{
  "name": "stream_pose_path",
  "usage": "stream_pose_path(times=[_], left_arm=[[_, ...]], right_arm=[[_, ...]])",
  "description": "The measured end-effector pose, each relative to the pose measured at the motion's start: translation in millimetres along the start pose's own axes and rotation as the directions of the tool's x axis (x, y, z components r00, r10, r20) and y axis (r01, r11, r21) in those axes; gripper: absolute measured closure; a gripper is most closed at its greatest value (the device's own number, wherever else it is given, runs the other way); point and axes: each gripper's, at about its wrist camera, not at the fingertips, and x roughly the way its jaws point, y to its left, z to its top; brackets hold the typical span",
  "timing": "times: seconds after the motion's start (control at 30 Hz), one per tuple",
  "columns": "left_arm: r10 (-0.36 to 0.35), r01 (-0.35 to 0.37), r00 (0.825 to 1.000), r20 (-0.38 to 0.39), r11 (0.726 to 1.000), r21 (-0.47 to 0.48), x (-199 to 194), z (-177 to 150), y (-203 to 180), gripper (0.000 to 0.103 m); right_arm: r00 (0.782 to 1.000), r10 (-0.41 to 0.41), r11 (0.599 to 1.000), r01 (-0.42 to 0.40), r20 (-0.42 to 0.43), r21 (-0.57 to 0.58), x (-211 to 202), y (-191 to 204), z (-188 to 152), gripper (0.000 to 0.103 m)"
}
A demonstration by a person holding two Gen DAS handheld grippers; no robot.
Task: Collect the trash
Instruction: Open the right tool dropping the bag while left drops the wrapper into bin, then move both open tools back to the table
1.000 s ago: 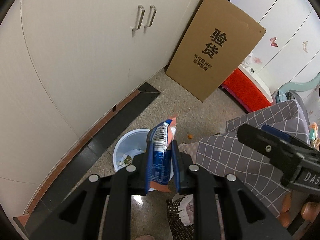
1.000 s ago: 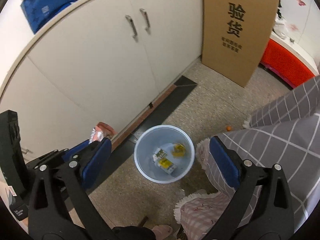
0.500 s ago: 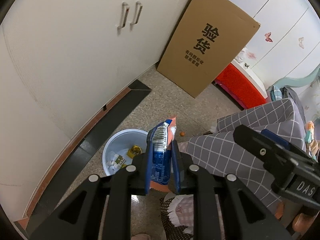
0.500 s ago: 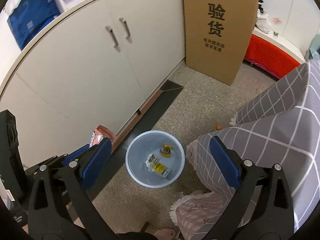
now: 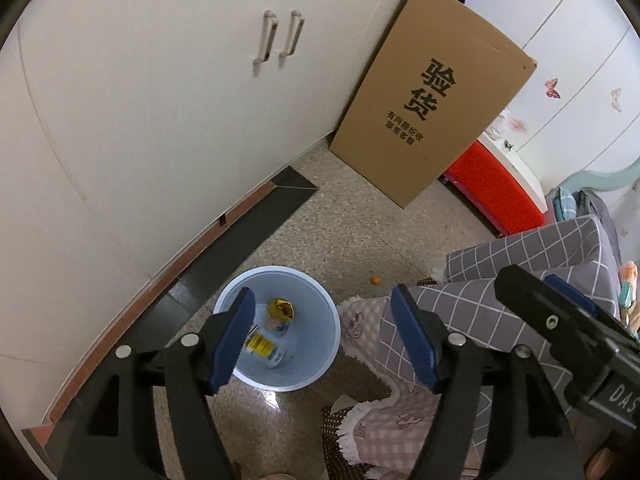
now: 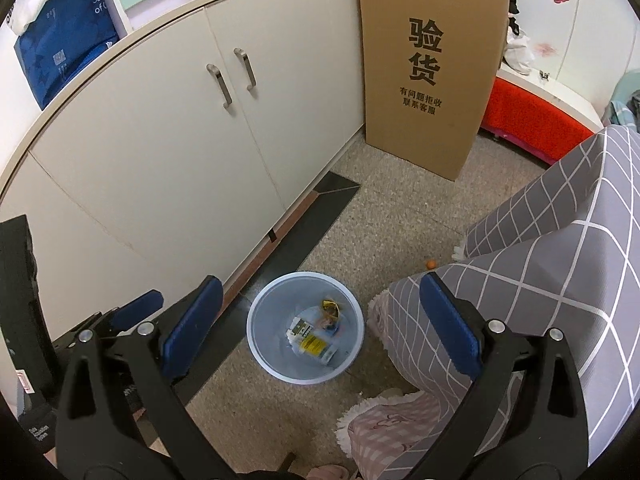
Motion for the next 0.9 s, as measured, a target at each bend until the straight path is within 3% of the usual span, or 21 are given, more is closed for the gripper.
stream_pose_path(times=[0.3,0.4,0.6,0.7,0.9], left_arm=[[0.034,-0.033,0.999,0.027,0.999,-0.007,-32.2,-4.5,2.6,0.034],[0.026,-0.027,0.997,0.066,1.0,0.006,-57.4,-3.4,-3.4,0.034],[-0.012,0.005,0.982,0.188,0.999,0.039,-121.2,-5.4,-31.9,0.03],[-0.053,0.033,0.974,0.22,0.995,0.092,-143.7,-12.8,-60.7,0.029],[-0.137,0.086,0.967,0.215,0.969,0.233,-162.4,-40.5,-139.5,0.028]], right_arm=[[1.0,0.015,1.0,-0.015,0.005,-0.011,-4.9,0.8,-0.7,0.007],[0.997,0.073,0.997,-0.073,0.008,0.016,-20.6,0.1,2.1,0.007],[0.98,0.177,0.981,-0.183,0.092,0.059,-85.4,-10.5,-3.3,0.007],[0.976,0.149,0.985,-0.161,0.158,0.065,-123.8,-28.3,-10.2,0.007],[0.967,-0.006,0.99,-0.03,0.255,0.137,-197.8,-96.6,-38.3,0.007]])
